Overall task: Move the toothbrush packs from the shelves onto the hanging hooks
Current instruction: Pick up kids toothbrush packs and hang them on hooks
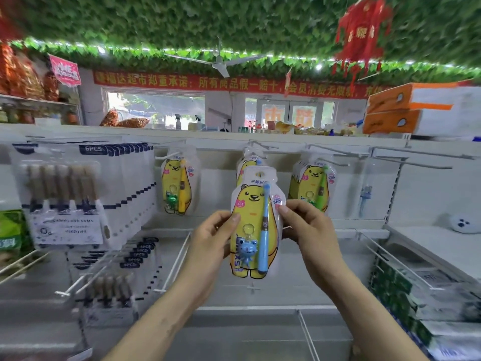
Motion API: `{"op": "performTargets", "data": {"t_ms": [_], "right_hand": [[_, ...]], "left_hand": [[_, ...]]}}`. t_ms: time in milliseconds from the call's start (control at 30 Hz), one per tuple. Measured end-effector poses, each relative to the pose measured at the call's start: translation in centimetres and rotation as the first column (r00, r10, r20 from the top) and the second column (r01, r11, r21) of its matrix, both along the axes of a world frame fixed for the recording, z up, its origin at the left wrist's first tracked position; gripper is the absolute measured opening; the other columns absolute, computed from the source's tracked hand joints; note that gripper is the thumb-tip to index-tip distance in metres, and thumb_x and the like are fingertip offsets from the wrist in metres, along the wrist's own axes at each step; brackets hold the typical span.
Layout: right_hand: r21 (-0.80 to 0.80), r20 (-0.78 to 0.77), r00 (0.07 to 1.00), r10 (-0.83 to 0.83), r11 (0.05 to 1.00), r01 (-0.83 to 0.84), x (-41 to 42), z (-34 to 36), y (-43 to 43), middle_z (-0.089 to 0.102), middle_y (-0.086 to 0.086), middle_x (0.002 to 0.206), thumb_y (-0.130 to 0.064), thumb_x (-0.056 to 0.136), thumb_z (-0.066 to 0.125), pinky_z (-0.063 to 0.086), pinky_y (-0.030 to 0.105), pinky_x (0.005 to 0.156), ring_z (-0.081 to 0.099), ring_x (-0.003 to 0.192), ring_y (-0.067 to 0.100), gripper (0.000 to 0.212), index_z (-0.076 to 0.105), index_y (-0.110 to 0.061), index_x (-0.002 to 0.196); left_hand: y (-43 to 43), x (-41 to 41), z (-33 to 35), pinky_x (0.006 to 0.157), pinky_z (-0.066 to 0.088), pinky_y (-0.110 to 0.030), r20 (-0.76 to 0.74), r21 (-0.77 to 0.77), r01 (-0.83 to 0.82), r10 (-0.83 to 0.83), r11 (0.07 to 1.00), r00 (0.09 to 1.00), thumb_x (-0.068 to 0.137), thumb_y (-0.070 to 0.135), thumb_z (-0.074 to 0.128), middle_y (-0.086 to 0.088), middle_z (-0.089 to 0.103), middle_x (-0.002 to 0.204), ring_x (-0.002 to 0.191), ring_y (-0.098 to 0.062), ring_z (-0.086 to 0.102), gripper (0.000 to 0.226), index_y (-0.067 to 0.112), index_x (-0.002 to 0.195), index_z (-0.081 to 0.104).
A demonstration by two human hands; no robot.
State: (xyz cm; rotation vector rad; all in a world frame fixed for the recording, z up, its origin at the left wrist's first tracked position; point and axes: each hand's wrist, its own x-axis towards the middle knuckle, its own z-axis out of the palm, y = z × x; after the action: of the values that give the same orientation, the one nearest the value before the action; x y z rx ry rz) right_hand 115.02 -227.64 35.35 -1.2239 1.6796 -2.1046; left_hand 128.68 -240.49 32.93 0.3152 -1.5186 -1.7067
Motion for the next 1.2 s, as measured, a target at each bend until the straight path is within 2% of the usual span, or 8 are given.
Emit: {"op": "performTargets", "data": {"t_ms": [167,433,567,700,900,967,1100,1200], "right_hand": [[-0.059,0.052,0.998,0.023,0.998,-0.020,-1.2,0.8,0.1,0.077,0.008,0.095,-0.021,0.106,0.060,0.057,0.035,0.072,0.073,0.081,0.019,0.018,0.073,-0.008,0.106],[-0.127,0.047,0.998,0.043,0.991,-0.037,-2.3,1.6,-0.9,0.077,0.008,0.094,-0.018,0.105,0.060,0.058,0.036,0.074,0.071,0.082,0.020,0.017,0.074,-0.008,0.106],[-0.147,0.059,0.998,0.018,0.989,-0.009,-2.9,1.9,-1.7,0.076,0.004,0.088,-0.016,0.105,0.061,0.057,0.031,0.068,0.068,0.076,0.017,0.016,0.074,-0.008,0.101],[-0.112,0.044,0.999,-0.002,0.994,0.007,-3.9,2.0,-2.5,0.077,0.005,0.089,-0.017,0.106,0.060,0.057,0.031,0.066,0.069,0.077,0.018,0.017,0.074,-0.008,0.102],[-0.044,0.012,0.998,-0.062,0.997,0.062,-5.8,1.6,-5.2,0.077,0.006,0.091,-0.021,0.106,0.061,0.060,0.029,0.063,0.073,0.076,0.016,0.016,0.072,-0.009,0.105],[-0.028,0.026,0.996,-0.084,0.996,0.084,-6.9,1.4,-6.7,0.076,0.008,0.089,-0.020,0.105,0.063,0.061,0.032,0.063,0.073,0.076,0.018,0.014,0.070,-0.008,0.103],[0.040,0.000,0.992,-0.127,0.991,0.127,-9.5,1.5,-10.2,0.075,0.007,0.091,-0.022,0.106,0.062,0.062,0.030,0.066,0.075,0.082,0.020,0.013,0.067,-0.013,0.099],[0.095,-0.057,0.980,-0.188,0.977,0.193,-11.5,1.8,-12.5,0.075,0.005,0.094,-0.029,0.104,0.062,0.065,0.038,0.074,0.075,0.089,0.023,0.013,0.069,-0.019,0.099]], "left_hand": [[0.0,-1.0,1.7,0.089,0.060,-0.048,-0.003,-0.055,0.016,-0.016,0.998,1.000,0.102,0.034,0.061,-0.011,0.079,0.108,0.100,-0.032,0.076,0.026,0.011,0.110,0.070],[-0.6,-2.0,2.5,0.077,0.059,-0.037,-0.032,-0.092,-0.014,0.011,0.996,0.999,0.104,0.030,0.060,-0.011,0.078,0.105,0.094,-0.026,0.076,0.024,0.009,0.108,0.070],[-1.2,-3.0,3.0,0.078,0.061,-0.040,-0.031,-0.119,-0.033,0.030,0.992,0.999,0.105,0.029,0.060,-0.012,0.079,0.104,0.093,-0.027,0.076,0.022,0.011,0.106,0.073],[-2.2,-4.0,2.7,0.081,0.061,-0.046,-0.018,-0.140,-0.058,0.056,0.988,0.998,0.105,0.029,0.060,-0.011,0.079,0.101,0.092,-0.027,0.076,0.022,0.010,0.106,0.073],[-5.3,-6.2,2.1,0.073,0.061,-0.043,-0.002,-0.209,-0.173,0.177,0.962,0.984,0.103,0.022,0.065,0.000,0.076,0.090,0.084,-0.018,0.072,0.012,0.012,0.103,0.069],[-6.8,-7.2,2.4,0.072,0.062,-0.039,0.034,-0.270,-0.201,0.218,0.942,0.975,0.104,0.022,0.064,0.004,0.076,0.089,0.083,-0.015,0.072,0.010,0.012,0.103,0.069],[-10.0,-9.6,3.1,0.069,0.060,-0.025,0.131,-0.389,-0.235,0.306,0.891,0.943,0.105,0.025,0.062,-0.003,0.076,0.098,0.085,-0.014,0.072,0.015,0.012,0.105,0.068],[-12.1,-11.3,3.6,0.080,0.062,-0.040,0.197,-0.466,-0.246,0.371,0.850,0.908,0.103,0.029,0.064,0.002,0.075,0.095,0.087,-0.022,0.071,0.012,0.019,0.100,0.069]]}}
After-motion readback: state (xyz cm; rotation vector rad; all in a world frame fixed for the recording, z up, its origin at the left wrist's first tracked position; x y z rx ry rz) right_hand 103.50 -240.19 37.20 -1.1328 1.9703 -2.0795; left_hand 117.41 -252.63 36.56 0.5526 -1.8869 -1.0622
